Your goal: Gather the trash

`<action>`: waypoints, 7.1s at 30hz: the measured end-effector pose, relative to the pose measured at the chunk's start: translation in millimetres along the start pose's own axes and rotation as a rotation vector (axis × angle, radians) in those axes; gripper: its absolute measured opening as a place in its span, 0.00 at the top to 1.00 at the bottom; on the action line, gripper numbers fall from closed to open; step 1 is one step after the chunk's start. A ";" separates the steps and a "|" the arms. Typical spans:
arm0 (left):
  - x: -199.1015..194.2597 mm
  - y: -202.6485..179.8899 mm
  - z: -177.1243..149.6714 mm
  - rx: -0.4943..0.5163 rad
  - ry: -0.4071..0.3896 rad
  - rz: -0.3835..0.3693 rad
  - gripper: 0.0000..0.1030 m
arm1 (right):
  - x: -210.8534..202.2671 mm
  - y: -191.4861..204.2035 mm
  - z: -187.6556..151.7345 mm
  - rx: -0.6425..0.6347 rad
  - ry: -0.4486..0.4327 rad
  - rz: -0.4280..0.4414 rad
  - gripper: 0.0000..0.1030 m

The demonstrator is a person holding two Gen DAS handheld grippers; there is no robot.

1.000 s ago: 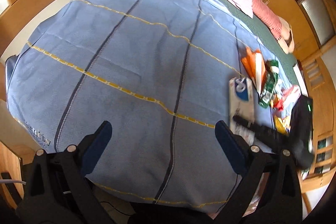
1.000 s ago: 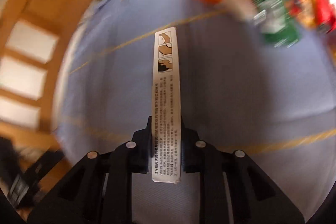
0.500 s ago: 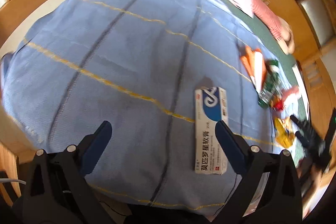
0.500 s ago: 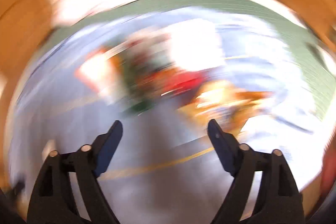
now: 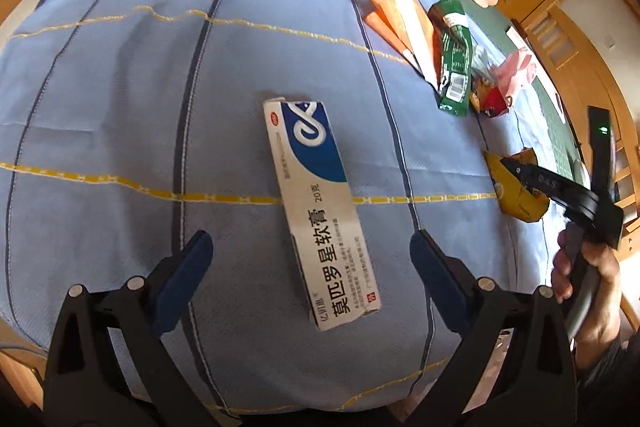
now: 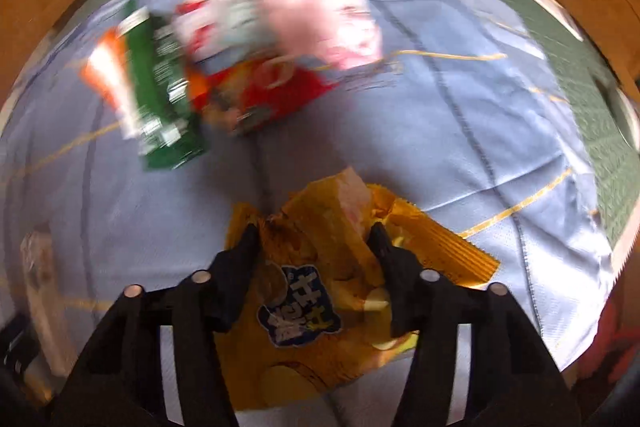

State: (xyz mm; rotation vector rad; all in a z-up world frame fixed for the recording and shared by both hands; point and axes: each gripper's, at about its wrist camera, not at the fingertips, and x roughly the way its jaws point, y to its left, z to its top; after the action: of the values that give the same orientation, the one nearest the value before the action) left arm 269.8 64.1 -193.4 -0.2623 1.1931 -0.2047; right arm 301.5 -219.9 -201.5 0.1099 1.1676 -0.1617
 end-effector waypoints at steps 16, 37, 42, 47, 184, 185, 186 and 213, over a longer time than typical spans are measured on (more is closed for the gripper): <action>-9.4 -6.0 -3.5 0.112 -0.058 0.045 0.79 | -109.5 65.3 -54.1 -0.120 -0.201 0.165 0.59; -2.7 -22.0 -4.4 0.180 -0.120 0.156 0.58 | -117.6 52.3 -95.6 -0.020 -0.226 0.165 0.58; -59.0 -31.9 -10.7 0.211 -0.301 0.127 0.58 | -138.3 52.9 -103.6 -0.027 -0.293 0.157 0.58; -103.4 -46.0 -30.5 0.281 -0.439 0.103 0.58 | -163.6 59.1 -112.0 -0.064 -0.386 0.178 0.58; -73.5 108.7 -2.4 -0.437 -0.115 0.110 0.05 | 43.1 137.5 75.6 -0.452 -0.205 -0.003 0.59; -72.7 108.6 -2.3 -0.437 -0.115 0.112 0.05 | 38.2 135.9 79.4 -0.435 -0.199 0.027 0.65; -72.2 108.9 -2.3 -0.437 -0.115 0.114 0.05 | 28.6 135.5 76.5 -0.415 -0.195 0.051 0.69; -60.3 97.6 4.8 -0.393 -0.130 0.098 0.05 | 12.9 159.8 7.8 -0.348 -0.048 0.215 0.48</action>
State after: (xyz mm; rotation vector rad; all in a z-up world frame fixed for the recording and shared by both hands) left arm 254.6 175.1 -168.3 -0.5509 1.1074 0.1340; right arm 342.8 -65.0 -210.1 -0.0760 1.1123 0.2278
